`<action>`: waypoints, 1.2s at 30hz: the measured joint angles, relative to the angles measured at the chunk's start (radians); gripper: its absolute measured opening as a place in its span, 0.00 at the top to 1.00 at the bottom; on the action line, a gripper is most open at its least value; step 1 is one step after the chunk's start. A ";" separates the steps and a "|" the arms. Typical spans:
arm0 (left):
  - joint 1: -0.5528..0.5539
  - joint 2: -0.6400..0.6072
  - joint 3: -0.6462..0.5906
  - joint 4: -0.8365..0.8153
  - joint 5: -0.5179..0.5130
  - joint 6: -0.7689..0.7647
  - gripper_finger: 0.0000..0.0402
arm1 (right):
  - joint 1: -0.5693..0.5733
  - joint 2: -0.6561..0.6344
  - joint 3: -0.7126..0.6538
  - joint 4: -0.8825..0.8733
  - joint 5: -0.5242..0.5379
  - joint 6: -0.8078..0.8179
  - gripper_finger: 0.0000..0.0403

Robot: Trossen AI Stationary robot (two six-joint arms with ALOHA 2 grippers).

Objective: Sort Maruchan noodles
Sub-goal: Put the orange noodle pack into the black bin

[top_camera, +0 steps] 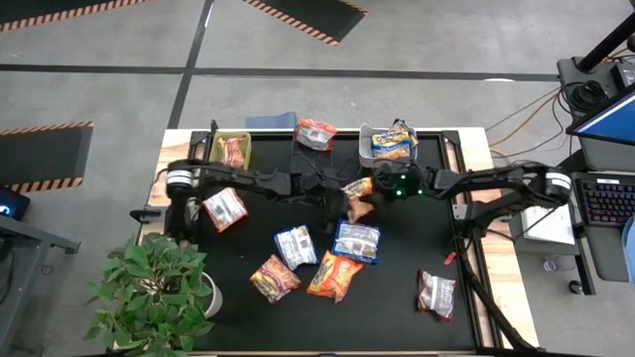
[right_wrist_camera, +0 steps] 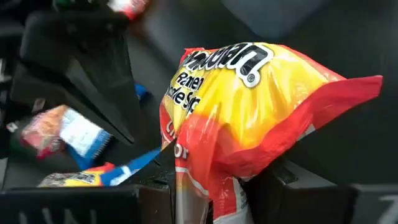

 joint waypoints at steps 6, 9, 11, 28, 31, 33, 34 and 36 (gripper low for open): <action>0.021 -0.163 -0.005 -0.041 0.034 0.005 1.00 | 0.000 -0.118 -0.002 0.040 0.008 -0.158 0.71; 0.037 -0.220 -0.015 -0.036 0.096 0.003 1.00 | 0.000 -0.157 -0.007 0.133 0.012 -0.205 0.72; 0.046 -0.246 -0.027 -0.012 0.146 -0.010 1.00 | 0.000 -0.172 -0.011 0.205 0.012 -0.243 0.72; 0.066 -0.401 -0.269 0.396 0.229 -0.171 1.00 | 0.031 -0.112 -0.298 0.970 0.117 -0.403 0.72; 0.067 -0.394 -0.302 0.496 0.224 -0.248 1.00 | 0.033 -0.099 -0.335 1.060 0.143 -0.400 0.72; 0.070 -0.383 -0.309 0.523 0.220 -0.285 1.00 | 0.033 -0.094 -0.336 1.071 0.146 -0.397 0.72; 0.073 -0.377 -0.309 0.535 0.220 -0.302 0.99 | 0.033 -0.094 -0.337 1.071 0.147 -0.396 0.72; 0.081 -0.368 -0.308 0.548 0.218 -0.332 0.97 | 0.033 -0.094 -0.337 1.071 0.147 -0.395 0.72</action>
